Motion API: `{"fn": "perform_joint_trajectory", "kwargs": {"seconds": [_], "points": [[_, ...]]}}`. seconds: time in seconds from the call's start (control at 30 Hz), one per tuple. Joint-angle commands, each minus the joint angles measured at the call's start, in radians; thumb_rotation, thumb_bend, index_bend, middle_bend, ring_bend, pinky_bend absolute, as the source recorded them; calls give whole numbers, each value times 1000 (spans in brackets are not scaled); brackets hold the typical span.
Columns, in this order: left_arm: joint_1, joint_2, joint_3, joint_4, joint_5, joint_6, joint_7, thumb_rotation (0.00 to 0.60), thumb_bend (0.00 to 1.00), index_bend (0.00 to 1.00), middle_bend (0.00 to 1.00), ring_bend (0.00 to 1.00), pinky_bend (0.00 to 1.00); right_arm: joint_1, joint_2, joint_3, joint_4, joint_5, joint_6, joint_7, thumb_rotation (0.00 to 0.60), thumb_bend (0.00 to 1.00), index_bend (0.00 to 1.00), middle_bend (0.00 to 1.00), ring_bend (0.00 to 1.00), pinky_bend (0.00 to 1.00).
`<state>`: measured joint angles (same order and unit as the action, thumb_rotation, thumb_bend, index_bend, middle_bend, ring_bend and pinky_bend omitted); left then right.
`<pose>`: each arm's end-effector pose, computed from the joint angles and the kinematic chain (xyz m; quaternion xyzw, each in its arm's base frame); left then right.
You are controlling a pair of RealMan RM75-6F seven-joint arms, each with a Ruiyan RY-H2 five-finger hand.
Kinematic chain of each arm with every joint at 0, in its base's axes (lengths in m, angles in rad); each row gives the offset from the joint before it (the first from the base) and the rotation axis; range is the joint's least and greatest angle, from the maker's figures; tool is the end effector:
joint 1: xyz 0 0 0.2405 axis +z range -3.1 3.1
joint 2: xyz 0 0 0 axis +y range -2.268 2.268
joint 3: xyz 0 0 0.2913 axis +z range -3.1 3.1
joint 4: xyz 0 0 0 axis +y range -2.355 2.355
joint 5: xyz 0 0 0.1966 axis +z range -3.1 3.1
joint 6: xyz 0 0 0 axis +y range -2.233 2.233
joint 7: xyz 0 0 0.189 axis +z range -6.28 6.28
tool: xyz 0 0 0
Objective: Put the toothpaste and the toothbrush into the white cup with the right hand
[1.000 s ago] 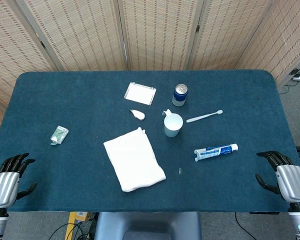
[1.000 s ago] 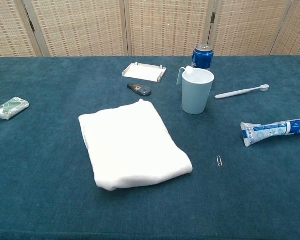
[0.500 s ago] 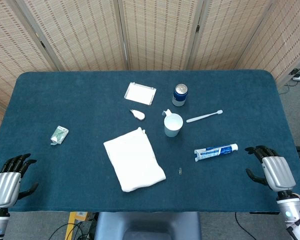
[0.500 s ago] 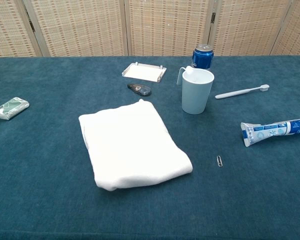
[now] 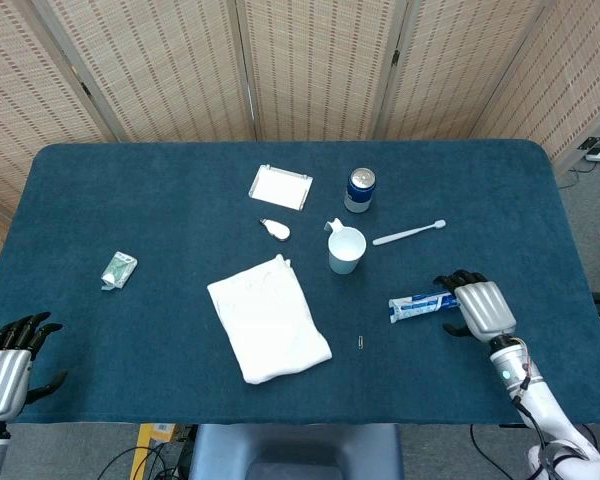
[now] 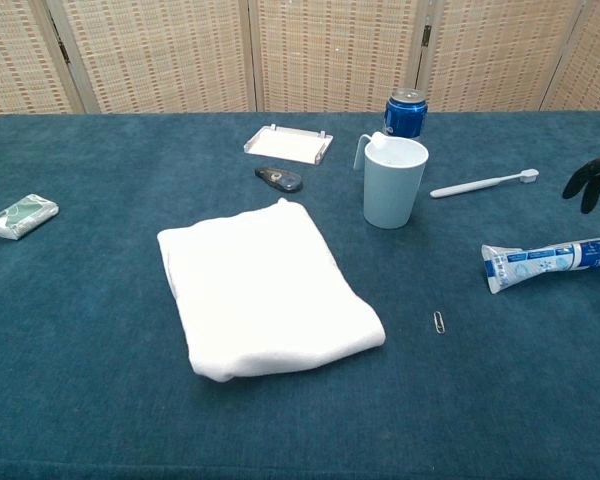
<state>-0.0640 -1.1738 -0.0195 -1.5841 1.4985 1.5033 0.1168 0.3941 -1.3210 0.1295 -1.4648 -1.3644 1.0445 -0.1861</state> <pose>-0.3452 0.2146 0.1675 -0.6094 -0.3708 -0.3519 0.6061 -0.3030 -0.3378 0.0732 0.7095 -0.3826 0.3115 0.5033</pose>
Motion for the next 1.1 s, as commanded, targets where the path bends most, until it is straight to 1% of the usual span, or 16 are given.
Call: {"fn": "perform_joint_trajectory", "kwargs": {"seconds": [0.03,0.23,0.3,0.43,0.63,0.87,1.1], "points": [[4,-1,1,6,-5,1,-6,600,270,270,172,151,177,28,-44,1,41,20,-31,-39,600,56,277,355,217,290],[12,-4,3,21,-11,2,-22,600,270,270,172,151,178,65,-120,-10,135,31,-55,-96,600,108,277,352,217,291],[13,-3,2,24,-13,3,-26,600,270,271,172,151,177,72,-142,-12,159,28,-53,-103,600,111,279,351,217,290],[16,-3,1,30,-15,4,-34,600,270,271,172,151,177,81,-197,-16,226,5,-20,-112,600,111,305,351,218,290],[16,-5,0,38,-17,1,-41,600,269,272,171,151,177,84,-272,-20,311,-32,41,-81,600,109,370,351,234,290],[15,-9,-1,47,-20,-6,-48,600,270,274,172,151,178,100,-312,-24,366,-51,50,-63,600,108,390,353,250,290],[18,-12,-1,60,-25,-9,-58,600,270,275,172,151,178,123,-337,-18,394,-46,31,-69,600,117,447,356,256,290]]}}
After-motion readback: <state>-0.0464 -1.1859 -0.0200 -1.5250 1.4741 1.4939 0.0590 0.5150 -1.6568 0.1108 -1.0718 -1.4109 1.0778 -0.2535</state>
